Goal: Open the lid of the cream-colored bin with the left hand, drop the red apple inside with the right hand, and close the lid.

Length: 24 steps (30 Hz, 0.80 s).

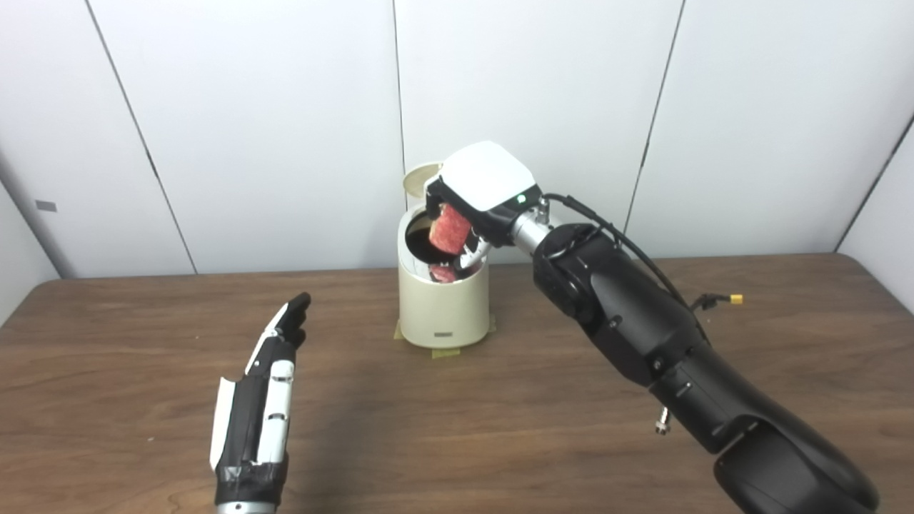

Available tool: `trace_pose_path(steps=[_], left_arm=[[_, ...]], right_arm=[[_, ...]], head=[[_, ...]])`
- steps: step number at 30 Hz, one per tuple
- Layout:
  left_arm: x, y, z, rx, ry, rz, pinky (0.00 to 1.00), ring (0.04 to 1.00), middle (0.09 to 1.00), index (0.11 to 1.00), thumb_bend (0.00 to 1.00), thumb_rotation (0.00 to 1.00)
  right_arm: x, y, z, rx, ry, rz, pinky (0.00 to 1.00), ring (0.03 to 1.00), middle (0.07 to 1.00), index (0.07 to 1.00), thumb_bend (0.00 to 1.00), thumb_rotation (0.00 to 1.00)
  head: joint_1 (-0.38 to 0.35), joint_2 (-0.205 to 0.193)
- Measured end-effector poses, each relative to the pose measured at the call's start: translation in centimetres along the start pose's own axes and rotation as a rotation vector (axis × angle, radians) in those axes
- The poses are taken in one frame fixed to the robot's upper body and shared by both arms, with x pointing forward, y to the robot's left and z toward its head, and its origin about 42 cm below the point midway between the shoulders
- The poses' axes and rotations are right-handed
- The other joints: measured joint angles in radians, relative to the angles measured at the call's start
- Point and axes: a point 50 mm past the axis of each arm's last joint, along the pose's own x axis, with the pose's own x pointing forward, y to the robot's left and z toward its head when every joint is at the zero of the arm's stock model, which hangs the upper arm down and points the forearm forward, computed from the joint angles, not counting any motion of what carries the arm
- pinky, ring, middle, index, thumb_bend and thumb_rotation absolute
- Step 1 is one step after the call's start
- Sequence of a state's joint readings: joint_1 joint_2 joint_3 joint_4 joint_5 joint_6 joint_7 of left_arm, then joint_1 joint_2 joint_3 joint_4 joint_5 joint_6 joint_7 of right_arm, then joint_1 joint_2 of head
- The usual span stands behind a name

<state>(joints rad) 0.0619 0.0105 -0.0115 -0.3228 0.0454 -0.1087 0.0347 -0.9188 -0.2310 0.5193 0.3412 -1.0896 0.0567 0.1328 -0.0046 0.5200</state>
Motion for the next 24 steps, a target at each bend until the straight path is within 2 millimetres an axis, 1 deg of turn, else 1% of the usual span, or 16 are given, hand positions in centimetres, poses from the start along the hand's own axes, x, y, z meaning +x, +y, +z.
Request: trace_pose_path(steps=[6,11,13,17,24], left_arm=[[0.0,0.0,-0.04,0.001,0.007,0.0,0.96,0.961,0.941,0.898,0.22,0.92],[0.0,-0.02,-0.04,0.001,0.007,-0.001,0.97,0.965,0.947,0.903,0.22,0.93],[0.0,-0.04,-0.04,0.001,0.007,-0.002,0.97,0.968,0.947,0.904,0.22,0.94],[0.0,-0.09,-0.03,0.0,0.007,-0.003,0.98,0.97,0.948,0.901,0.22,0.94],[0.0,-0.12,-0.03,0.005,0.007,-0.004,0.96,0.963,0.946,0.907,0.21,0.95]], right_arm=[[-0.01,-0.05,0.01,0.0,0.003,0.002,0.41,0.529,0.641,0.55,1.0,0.11],[-0.01,-0.06,0.01,0.0,0.005,0.001,0.42,0.542,0.657,0.557,1.0,0.11],[-0.01,-0.06,0.0,0.0,0.004,0.0,0.42,0.547,0.666,0.571,1.0,0.12],[-0.06,-0.01,0.01,0.001,0.004,-0.011,0.44,0.572,0.707,0.643,1.0,0.13],[-0.09,0.26,-0.01,-0.004,-0.012,-0.051,0.45,0.59,0.754,0.724,1.0,0.14]], head=[[0.0,0.0],[0.002,0.0],[0.002,0.0],[0.003,0.0],[0.003,0.002]])
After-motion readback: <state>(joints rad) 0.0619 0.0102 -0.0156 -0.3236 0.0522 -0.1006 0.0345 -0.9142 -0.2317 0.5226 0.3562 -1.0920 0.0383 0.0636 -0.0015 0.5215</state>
